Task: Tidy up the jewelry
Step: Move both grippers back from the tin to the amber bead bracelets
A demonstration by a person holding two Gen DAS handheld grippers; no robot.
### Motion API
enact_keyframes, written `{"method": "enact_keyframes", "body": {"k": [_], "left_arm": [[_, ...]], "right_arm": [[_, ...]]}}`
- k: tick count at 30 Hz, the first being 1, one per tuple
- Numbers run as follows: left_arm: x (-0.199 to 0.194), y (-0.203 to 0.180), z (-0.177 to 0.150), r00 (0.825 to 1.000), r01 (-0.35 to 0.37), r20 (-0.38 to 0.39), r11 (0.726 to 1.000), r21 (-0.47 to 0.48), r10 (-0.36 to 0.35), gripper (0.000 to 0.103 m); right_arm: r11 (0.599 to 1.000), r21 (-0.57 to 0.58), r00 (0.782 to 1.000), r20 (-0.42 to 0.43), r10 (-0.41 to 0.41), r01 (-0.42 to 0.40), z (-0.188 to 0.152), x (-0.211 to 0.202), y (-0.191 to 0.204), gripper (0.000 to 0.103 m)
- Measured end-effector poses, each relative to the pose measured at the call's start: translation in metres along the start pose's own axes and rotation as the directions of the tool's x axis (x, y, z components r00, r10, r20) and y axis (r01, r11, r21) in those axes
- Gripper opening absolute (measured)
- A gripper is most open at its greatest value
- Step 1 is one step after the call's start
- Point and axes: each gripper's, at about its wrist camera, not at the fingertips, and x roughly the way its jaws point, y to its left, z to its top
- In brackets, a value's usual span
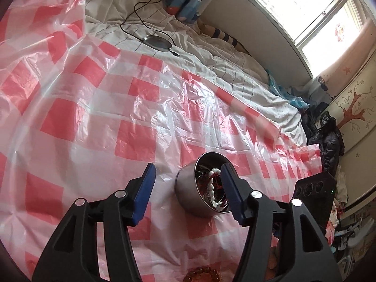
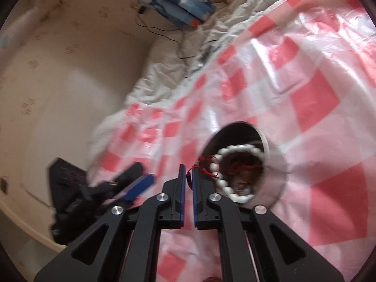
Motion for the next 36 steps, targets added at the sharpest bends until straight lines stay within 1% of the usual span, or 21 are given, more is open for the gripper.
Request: {"method": "enact_keyframes", "body": {"k": [1, 2, 3, 6, 7, 8, 9, 11, 13, 14, 15, 19, 20, 24, 27, 31, 35, 36], "left_arm": [[0.000, 0.000, 0.000, 1.000, 0.000, -0.001, 1.000, 0.002, 0.000, 0.055], [0.001, 0.000, 0.000, 1.000, -0.001, -0.004, 1.000, 0.004, 0.001, 0.056], [0.001, 0.000, 0.000, 1.000, -0.001, -0.007, 1.000, 0.005, 0.001, 0.056], [0.000, -0.001, -0.001, 1.000, -0.004, -0.011, 1.000, 0.012, 0.004, 0.058], [0.000, 0.000, -0.002, 1.000, -0.006, -0.011, 1.000, 0.015, 0.006, 0.059], [0.000, 0.000, -0.002, 1.000, -0.008, -0.010, 1.000, 0.019, 0.009, 0.060], [-0.001, 0.000, -0.002, 1.000, -0.013, -0.010, 1.000, 0.022, 0.013, 0.061], [-0.002, 0.002, -0.002, 1.000, -0.019, -0.011, 0.999, 0.027, 0.020, 0.063], [-0.004, 0.005, -0.002, 1.000, -0.027, -0.012, 0.999, 0.032, 0.028, 0.063], [-0.004, 0.005, -0.003, 0.999, -0.031, -0.013, 0.999, 0.036, 0.032, 0.064], [-0.005, 0.007, -0.003, 0.999, -0.036, -0.015, 0.999, 0.041, 0.037, 0.064], [-0.007, 0.008, -0.004, 0.998, -0.060, -0.016, 0.995, 0.074, 0.061, 0.065], [-0.008, 0.007, -0.004, 0.998, -0.066, -0.017, 0.994, 0.085, 0.067, 0.065], [-0.012, 0.004, -0.010, 0.995, -0.090, -0.025, 0.986, 0.143, 0.094, 0.066], [-0.015, -0.001, -0.019, 0.993, -0.102, -0.039, 0.976, 0.195, 0.112, 0.067], [-0.013, -0.008, -0.041, 0.987, -0.079, -0.114, 0.956, 0.283, 0.115, 0.068], [-0.009, -0.018, -0.069, 0.974, -0.065, -0.176, 0.920, 0.386, 0.142, 0.068], [-0.009, -0.019, -0.074, 0.972, -0.056, -0.188, 0.915, 0.400, 0.142, 0.068]], "right_arm": [[0.999, -0.013, 0.999, 0.004, -0.042, 0.042, 0.000, -0.002, 0.000, 0.020], [0.996, -0.027, 0.996, 0.017, -0.089, 0.090, 0.000, -0.006, 0.000, 0.033], [0.992, -0.041, 0.992, 0.033, -0.119, 0.121, 0.000, -0.011, 0.001, 0.040], [0.985, -0.063, 0.986, 0.057, -0.154, 0.158, 0.000, -0.019, 0.002, 0.044], [0.983, -0.072, 0.985, 0.064, -0.162, 0.166, -0.001, -0.021, 0.004, 0.046], [0.980, -0.083, 0.982, 0.069, -0.176, 0.182, -0.001, -0.023, 0.005, 0.051], [0.973, -0.098, 0.977, 0.076, -0.200, 0.207, -0.002, -0.024, 0.007, 0.055], [0.963, -0.120, 0.968, 0.088, -0.233, 0.243, -0.002, -0.024, 0.010, 0.057], [0.942, -0.130, 0.950, 0.093, -0.298, 0.308, -0.002, -0.023, 0.009, 0.064], [0.936, -0.131, 0.944, 0.094, -0.316, 0.327, -0.002, -0.021, 0.008, 0.065], [0.934, -0.128, 0.942, 0.091, -0.323, 0.333, -0.002, -0.021, 0.004, 0.065], [0.944, -0.095, 0.948, 0.079, -0.309, 0.316, -0.001, -0.021, -0.005, 0.065], [0.944, -0.094, 0.948, 0.082, -0.309, 0.316, -0.001, -0.022, -0.005, 0.067], [0.946, -0.087, 0.948, 0.092, -0.306, 0.314, 0.000, -0.025, -0.003, 0.072], [0.951, -0.070, 0.951, 0.096, -0.293, 0.300, 0.000, -0.029, -0.004, 0.072], [0.957, -0.055, 0.956, 0.102, -0.277, 0.283, -0.005, -0.038, -0.003, 0.073], [0.966, -0.041, 0.962, 0.107, -0.251, 0.257, -0.013, -0.050, 0.000, 0.073], [0.966, -0.041, 0.963, 0.108, -0.248, 0.254, -0.015, -0.052, 0.001, 0.073]]}}
